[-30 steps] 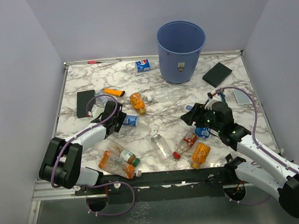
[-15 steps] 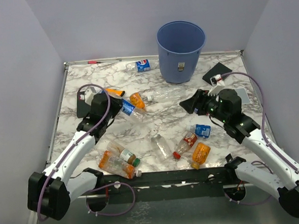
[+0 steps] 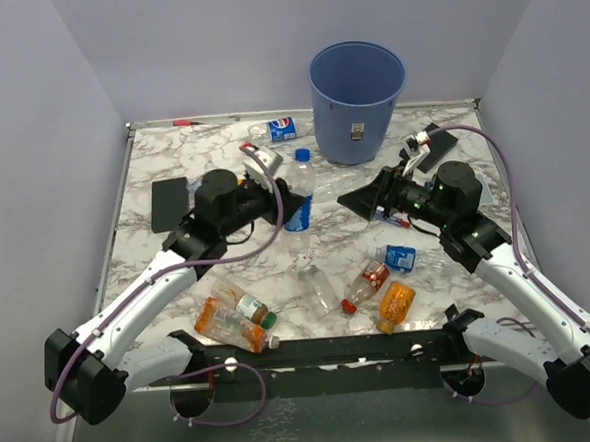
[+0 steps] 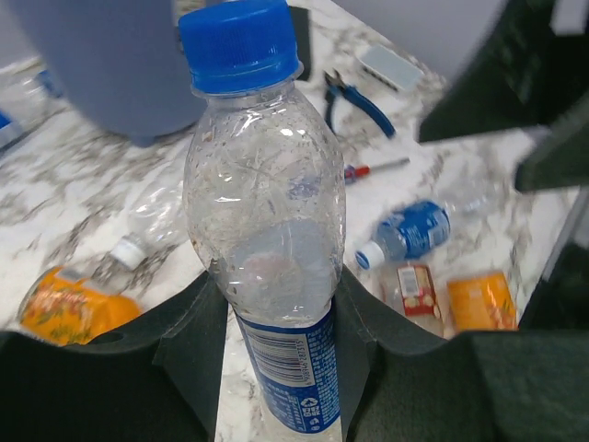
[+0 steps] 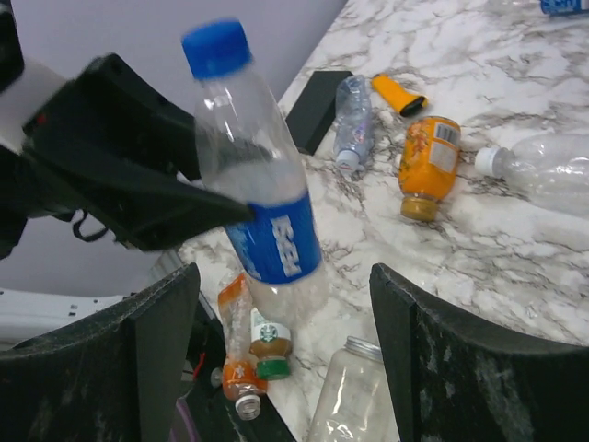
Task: Put the plastic bottles in the bin
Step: Pick up the plastic bottle at the center of the board, then place the plastic bottle in the trash bin.
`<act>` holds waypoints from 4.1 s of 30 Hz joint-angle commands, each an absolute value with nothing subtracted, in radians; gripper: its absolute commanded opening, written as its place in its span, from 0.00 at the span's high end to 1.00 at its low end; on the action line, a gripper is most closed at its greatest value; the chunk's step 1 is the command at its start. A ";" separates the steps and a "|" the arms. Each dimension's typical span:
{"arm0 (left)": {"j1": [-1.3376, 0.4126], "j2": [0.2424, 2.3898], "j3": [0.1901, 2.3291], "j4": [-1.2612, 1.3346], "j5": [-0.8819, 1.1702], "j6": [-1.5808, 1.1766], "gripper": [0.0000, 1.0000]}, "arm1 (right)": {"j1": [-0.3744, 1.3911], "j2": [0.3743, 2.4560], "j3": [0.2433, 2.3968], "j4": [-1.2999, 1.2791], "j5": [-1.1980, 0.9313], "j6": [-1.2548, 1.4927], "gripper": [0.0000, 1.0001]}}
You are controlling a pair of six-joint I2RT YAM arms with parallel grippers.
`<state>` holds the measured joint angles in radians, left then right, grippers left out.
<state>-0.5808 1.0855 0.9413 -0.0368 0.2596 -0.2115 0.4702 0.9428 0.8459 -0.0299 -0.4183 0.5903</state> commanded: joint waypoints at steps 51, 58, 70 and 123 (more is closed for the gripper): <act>-0.810 0.991 0.533 0.503 0.125 0.036 0.62 | 0.676 1.244 1.045 -0.014 -0.300 0.538 0.94; -0.814 0.978 0.526 0.508 0.116 0.032 0.20 | 0.676 1.206 1.046 -0.042 -0.259 0.521 0.99; -0.819 0.839 0.461 0.619 -0.188 0.012 0.01 | 0.676 1.148 1.528 -0.303 0.256 0.207 1.00; -0.819 0.928 0.475 0.590 -0.631 0.094 0.01 | 0.265 2.092 2.082 -0.315 -0.046 0.241 0.99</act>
<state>-0.8139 0.9310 0.4652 0.5922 -0.6472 0.0765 0.2607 2.0464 2.0121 -0.1822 0.1211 0.1646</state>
